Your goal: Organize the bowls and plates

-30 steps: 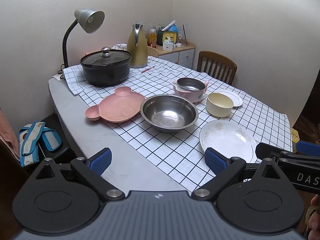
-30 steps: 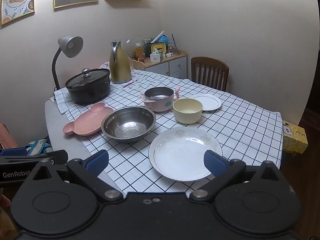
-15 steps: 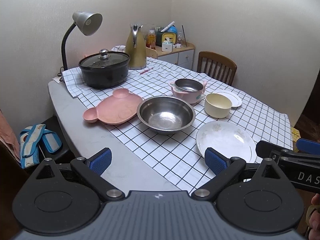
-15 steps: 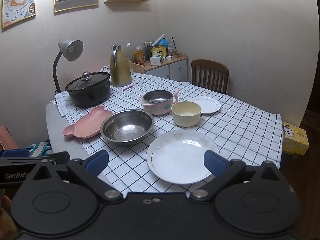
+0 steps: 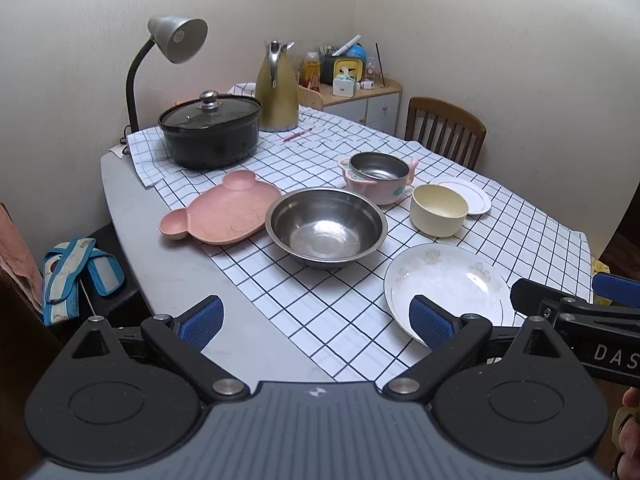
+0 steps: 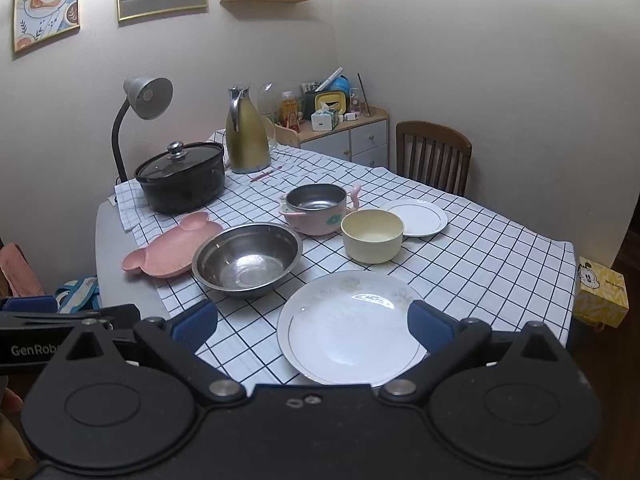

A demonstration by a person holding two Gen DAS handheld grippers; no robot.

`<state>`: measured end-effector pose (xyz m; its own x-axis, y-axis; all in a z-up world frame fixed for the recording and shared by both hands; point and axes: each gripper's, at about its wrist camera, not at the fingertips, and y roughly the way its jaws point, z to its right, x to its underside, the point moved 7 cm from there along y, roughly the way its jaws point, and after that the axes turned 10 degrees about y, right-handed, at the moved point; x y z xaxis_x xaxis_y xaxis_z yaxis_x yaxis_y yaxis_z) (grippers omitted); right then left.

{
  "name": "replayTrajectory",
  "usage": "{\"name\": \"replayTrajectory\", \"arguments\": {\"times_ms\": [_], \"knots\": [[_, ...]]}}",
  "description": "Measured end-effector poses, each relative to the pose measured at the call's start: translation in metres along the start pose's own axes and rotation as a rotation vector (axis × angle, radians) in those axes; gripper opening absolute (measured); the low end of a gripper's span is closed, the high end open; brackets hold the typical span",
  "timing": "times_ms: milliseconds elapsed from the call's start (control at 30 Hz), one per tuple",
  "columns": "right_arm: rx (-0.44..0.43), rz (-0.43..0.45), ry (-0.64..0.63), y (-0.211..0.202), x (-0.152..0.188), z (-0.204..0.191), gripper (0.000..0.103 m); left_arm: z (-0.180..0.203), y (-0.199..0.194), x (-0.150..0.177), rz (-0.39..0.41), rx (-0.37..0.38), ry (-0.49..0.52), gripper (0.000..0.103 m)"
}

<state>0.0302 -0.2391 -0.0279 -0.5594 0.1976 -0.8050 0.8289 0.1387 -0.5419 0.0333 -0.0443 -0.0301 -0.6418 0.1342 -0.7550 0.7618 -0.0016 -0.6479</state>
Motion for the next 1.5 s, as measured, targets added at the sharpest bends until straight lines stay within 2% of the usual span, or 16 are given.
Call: {"name": "replayTrajectory", "arguments": {"times_ms": [333,633,800,900,1067,1233,1267,1367,1500], "knots": [[-0.006,-0.063,-0.014,0.034,-0.006,0.023,0.102,0.016,0.041,-0.005,-0.062,-0.019,-0.041,0.1],[0.044,-0.103,-0.069,0.092,-0.021,0.073,0.102,0.044,0.11,-0.01,-0.156,0.065,-0.05,0.1],[0.087,-0.2,-0.082,0.138,-0.019,0.11,0.099,0.057,0.154,-0.011,-0.203,0.057,-0.041,0.1],[0.092,-0.28,-0.073,0.169,-0.013,0.127,0.093,0.063,0.181,-0.008,-0.241,0.063,-0.051,0.1],[0.07,-0.418,0.005,0.208,0.001,0.148,0.082,0.071,0.21,0.001,-0.297,0.079,-0.069,0.099],[0.035,-0.488,0.013,0.224,0.009,0.152,0.074,0.076,0.226,0.006,-0.335,0.091,-0.077,0.099],[0.026,-0.495,0.011,0.227,0.009,0.152,0.073,0.077,0.228,0.006,-0.34,0.097,-0.082,0.098],[0.001,-0.505,0.02,0.231,0.008,0.152,0.071,0.077,0.236,0.005,-0.368,0.129,-0.122,0.085],[-0.018,-0.539,0.051,0.237,0.009,0.153,0.057,0.077,0.245,0.008,-0.404,0.152,-0.149,0.061]]}}
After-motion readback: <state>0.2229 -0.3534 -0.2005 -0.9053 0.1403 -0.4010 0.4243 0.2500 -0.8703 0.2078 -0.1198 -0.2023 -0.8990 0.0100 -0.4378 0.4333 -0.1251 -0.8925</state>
